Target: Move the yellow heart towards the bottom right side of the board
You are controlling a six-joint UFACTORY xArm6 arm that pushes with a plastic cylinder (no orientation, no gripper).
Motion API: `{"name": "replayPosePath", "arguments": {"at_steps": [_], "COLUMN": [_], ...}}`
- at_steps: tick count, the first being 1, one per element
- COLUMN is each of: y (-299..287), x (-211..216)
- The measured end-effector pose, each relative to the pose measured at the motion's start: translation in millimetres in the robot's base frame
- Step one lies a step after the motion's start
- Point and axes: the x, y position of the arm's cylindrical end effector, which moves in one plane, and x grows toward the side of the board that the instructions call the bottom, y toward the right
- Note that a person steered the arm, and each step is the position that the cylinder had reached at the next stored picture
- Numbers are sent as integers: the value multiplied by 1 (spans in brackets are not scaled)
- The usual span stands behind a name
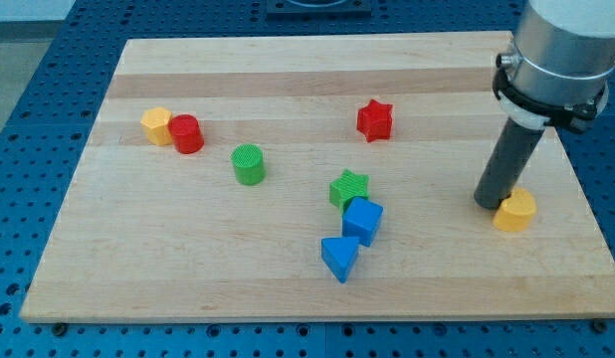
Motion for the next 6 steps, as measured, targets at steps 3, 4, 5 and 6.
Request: {"name": "replayPosePath", "arguments": {"at_steps": [3, 4, 5, 6], "y": [25, 25, 2, -35], "x": [38, 51, 33, 37]}}
